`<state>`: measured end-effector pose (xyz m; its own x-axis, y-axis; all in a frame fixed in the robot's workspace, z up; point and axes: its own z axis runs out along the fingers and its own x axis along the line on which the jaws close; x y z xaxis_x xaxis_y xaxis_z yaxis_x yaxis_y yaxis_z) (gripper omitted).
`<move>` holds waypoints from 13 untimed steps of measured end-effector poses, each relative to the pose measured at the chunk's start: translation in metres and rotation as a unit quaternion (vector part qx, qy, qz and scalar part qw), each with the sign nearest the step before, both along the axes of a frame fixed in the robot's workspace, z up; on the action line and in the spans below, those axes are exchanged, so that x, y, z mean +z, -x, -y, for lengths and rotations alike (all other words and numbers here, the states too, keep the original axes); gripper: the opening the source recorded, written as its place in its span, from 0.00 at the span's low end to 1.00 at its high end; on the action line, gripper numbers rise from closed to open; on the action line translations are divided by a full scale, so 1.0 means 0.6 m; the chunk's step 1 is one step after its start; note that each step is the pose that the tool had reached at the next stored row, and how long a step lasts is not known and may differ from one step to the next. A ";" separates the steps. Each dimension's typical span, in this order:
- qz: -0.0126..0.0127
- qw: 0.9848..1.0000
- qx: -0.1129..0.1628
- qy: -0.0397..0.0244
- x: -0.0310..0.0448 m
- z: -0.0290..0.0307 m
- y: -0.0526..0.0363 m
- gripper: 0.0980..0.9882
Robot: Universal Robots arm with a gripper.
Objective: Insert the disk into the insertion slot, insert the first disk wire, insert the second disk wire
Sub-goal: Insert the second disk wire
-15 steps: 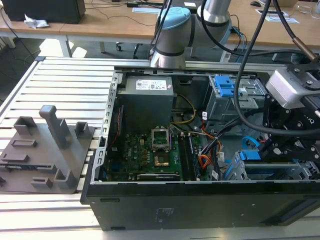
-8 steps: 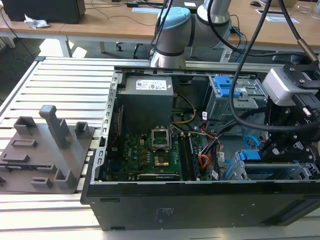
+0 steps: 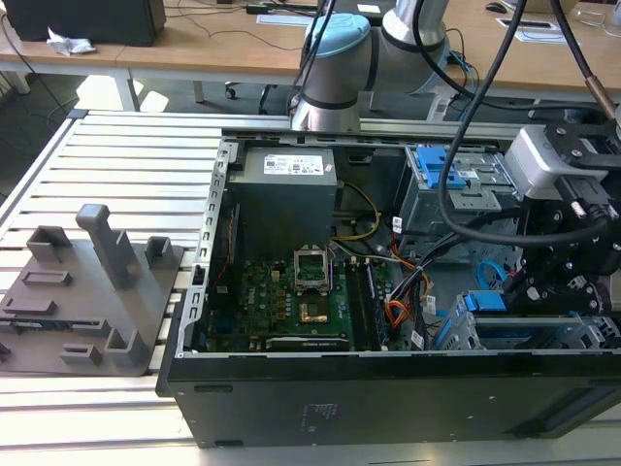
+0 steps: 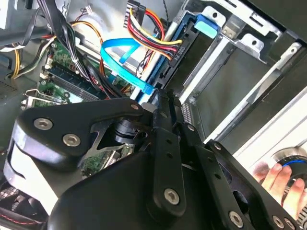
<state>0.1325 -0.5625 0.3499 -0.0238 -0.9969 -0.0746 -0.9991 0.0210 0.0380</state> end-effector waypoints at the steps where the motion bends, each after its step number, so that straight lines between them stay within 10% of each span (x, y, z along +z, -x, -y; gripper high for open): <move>1: 0.000 1.000 -0.001 0.000 -0.001 -0.0028 -0.002 0.07; 13: -0.003 1.000 -0.001 0.000 -0.009 -0.0160 -0.026 0.07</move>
<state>0.1479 -0.5529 0.3443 -0.0261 -0.9969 -0.0744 -0.9987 0.0228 0.0448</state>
